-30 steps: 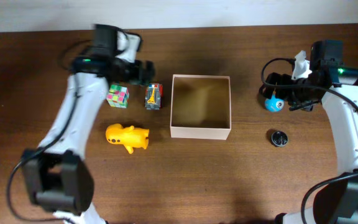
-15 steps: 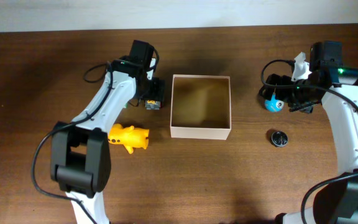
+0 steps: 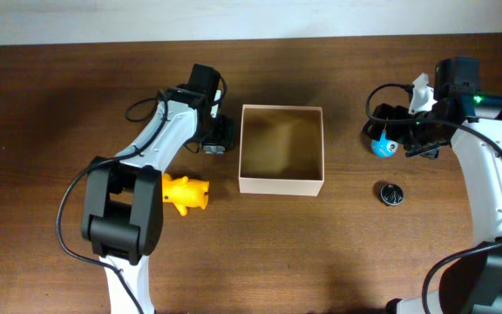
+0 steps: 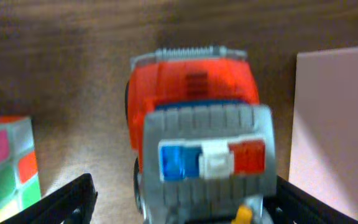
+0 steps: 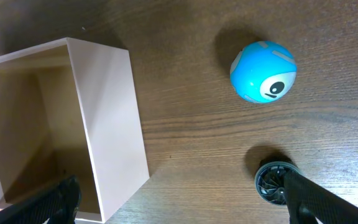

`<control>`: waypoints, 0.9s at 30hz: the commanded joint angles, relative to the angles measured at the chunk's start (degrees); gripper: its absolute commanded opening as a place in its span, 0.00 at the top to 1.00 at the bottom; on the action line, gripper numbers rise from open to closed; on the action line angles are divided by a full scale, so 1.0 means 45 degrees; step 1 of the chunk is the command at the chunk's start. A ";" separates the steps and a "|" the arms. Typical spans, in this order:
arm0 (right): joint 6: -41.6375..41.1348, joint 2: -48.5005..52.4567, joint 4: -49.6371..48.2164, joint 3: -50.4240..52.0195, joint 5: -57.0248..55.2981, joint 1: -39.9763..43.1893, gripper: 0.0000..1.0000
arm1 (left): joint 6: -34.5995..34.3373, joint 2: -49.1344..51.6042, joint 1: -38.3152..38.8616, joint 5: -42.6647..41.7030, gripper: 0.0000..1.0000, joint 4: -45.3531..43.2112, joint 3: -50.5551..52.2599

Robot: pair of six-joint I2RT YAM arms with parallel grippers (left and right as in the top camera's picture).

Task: Pack container
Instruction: 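Reach the left gripper to the red-grey toy truck and grasp it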

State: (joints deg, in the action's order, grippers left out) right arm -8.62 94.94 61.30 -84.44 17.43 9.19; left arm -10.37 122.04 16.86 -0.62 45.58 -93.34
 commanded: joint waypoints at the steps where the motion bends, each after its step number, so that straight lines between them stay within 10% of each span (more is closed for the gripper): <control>1: 0.0000 0.0015 -0.0034 -0.0287 -0.0121 0.0068 0.01 | -0.0155 0.0228 0.0005 -0.0151 0.07 -0.0243 -0.0170; 14: 0.0000 0.0015 -0.0029 -0.0287 -0.0117 0.0068 0.01 | -0.0155 0.0748 0.0364 -0.0151 0.07 -0.0797 -0.0165; 27: 0.0005 0.0015 0.0010 -0.0282 -0.0121 0.0068 0.01 | -0.0068 0.0772 0.0359 -0.0141 0.40 -0.0903 -0.0223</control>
State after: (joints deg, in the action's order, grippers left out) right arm -8.60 94.94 61.32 -84.44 17.43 9.19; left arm -10.94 125.27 18.41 -0.62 41.71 -93.34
